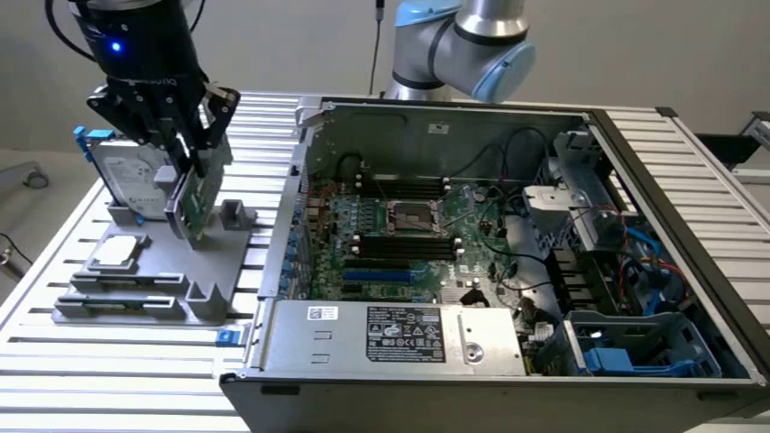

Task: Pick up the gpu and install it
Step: 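Pick up the gpu and move the gpu toward the slot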

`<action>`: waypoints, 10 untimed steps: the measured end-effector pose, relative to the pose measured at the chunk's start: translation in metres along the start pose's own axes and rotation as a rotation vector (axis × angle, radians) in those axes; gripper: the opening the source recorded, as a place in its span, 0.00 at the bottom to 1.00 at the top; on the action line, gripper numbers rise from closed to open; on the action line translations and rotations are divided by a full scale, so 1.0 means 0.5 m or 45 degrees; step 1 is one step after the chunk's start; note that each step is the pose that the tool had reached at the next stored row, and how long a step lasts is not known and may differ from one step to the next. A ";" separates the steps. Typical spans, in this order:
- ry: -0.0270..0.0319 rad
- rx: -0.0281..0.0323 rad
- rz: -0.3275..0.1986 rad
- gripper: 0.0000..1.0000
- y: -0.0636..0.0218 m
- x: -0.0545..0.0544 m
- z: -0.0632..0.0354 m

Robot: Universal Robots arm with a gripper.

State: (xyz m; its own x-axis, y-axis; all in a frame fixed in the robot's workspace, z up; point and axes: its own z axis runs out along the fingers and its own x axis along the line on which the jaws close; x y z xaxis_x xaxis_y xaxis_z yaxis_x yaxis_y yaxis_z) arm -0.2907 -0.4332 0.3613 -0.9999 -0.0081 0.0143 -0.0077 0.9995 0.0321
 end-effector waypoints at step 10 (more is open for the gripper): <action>0.0001 -0.0101 0.000 0.27 -0.010 -0.074 -0.078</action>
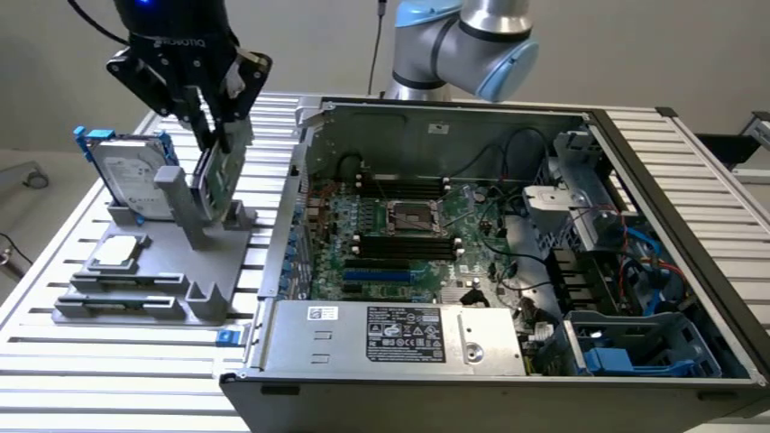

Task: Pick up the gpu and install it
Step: 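Pick up the gpu and move the gpu toward the slot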

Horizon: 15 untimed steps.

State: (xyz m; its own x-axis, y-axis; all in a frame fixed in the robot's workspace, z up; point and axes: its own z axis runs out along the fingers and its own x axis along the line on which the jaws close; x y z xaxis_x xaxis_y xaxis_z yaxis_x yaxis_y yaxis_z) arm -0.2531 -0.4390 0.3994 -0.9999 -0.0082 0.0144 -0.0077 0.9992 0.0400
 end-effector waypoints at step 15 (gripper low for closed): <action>-0.0004 -0.0396 -0.001 0.27 -0.022 -0.134 -0.055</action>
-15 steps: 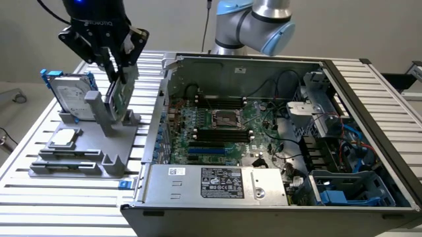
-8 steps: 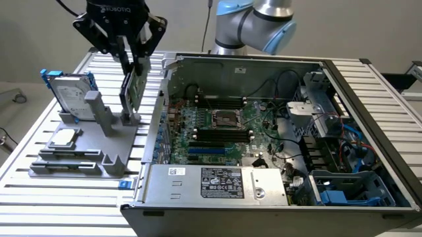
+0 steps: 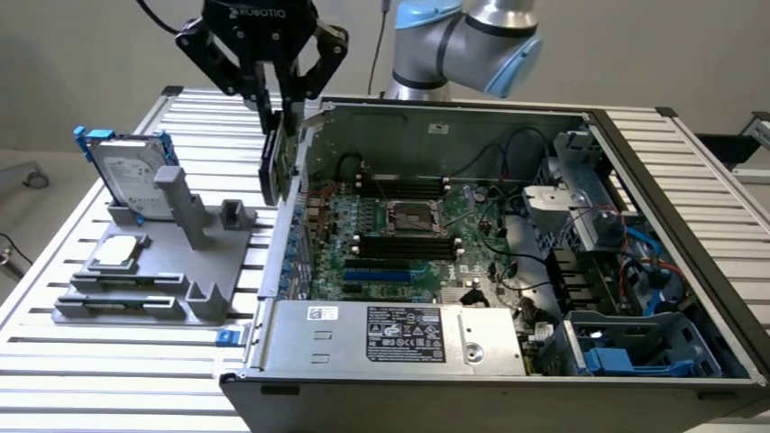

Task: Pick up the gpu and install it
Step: 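Pick up the gpu and move the gpu toward the slot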

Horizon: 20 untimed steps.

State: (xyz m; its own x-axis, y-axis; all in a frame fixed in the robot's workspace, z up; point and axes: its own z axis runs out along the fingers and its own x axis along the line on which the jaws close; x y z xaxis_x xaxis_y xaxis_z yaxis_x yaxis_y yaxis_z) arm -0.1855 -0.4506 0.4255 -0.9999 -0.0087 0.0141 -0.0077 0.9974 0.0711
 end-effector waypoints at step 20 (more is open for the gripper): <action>0.0001 0.0022 0.000 0.27 -0.008 -0.182 0.046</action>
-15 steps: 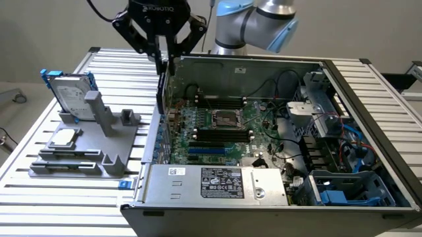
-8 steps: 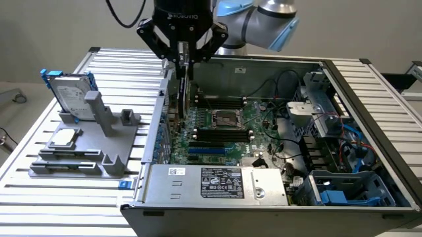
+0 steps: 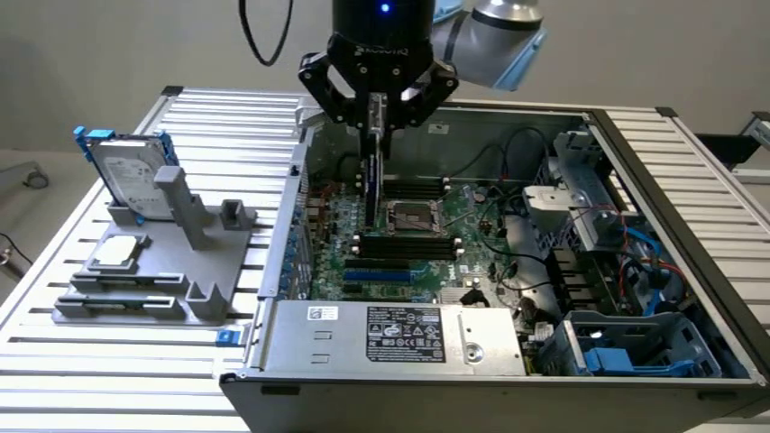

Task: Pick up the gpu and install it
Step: 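Pick up the gpu and move the gpu toward the slot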

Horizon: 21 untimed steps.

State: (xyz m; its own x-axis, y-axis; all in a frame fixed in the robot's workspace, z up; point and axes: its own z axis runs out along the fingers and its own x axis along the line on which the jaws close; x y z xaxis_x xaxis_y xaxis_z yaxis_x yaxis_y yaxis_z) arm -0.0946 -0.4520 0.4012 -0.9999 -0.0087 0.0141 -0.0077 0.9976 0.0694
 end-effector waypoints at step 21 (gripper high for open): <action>0.0001 0.0046 0.000 0.27 0.029 -0.120 0.053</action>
State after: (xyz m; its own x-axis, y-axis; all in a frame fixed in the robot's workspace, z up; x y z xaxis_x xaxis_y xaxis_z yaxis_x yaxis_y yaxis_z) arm -0.0351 -0.4352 0.3750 -0.9999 -0.0086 0.0142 -0.0077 0.9978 0.0658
